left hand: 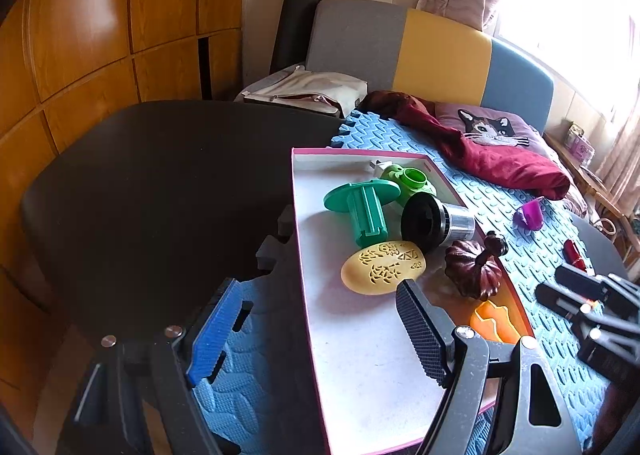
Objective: Organize rigid objects
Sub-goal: 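Move both grippers back over the orange cubes and red pieces on the mat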
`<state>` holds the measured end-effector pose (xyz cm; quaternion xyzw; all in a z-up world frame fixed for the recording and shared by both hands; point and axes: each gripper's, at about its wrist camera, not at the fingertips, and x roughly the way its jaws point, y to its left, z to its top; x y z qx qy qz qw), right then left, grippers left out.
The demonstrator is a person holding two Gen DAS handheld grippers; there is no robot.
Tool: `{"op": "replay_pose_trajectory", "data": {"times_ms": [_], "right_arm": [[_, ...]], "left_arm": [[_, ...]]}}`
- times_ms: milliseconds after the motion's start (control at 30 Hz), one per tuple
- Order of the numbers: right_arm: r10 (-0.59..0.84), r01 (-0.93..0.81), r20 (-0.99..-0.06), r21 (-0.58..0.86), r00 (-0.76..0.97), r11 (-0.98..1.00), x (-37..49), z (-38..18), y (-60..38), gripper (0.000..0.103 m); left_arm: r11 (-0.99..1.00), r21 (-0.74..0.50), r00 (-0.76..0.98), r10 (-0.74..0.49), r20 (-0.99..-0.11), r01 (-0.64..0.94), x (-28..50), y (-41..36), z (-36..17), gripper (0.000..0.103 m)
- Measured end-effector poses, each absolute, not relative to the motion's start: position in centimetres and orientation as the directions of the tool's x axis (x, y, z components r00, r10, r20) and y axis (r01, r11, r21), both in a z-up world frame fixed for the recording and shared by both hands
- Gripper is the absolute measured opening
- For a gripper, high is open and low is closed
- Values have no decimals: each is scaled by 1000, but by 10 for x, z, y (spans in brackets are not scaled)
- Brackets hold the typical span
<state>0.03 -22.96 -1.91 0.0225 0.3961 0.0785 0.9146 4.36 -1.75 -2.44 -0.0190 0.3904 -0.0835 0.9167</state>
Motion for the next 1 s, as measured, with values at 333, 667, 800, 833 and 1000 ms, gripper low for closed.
{"op": "replay_pose_trajectory", "data": {"times_ms": [333,667,800,833,1000], "right_arm": [[37,1,-714,53,699,999,-3,-5,-287,46],[-174,280,-692,42,701,959,-17,-11,-380,46],[-217,417,-714,116,666,901,-25,-25,-419,46],[-219,447,-718,142,661,883,-26,-27,-428,46],[-220,516,-733,202,643,833,-32,-30,-451,46]], "left_arm": [[984,-85,687,-171,-706,159,41,-24,-20,80],[981,-65,685,-173,-708,180,40,-33,-20,80],[979,-50,690,-175,-702,198,40,-40,-15,80],[978,-47,691,-177,-701,202,40,-42,-13,80],[971,-36,685,-191,-702,235,42,-56,-10,80]]}}
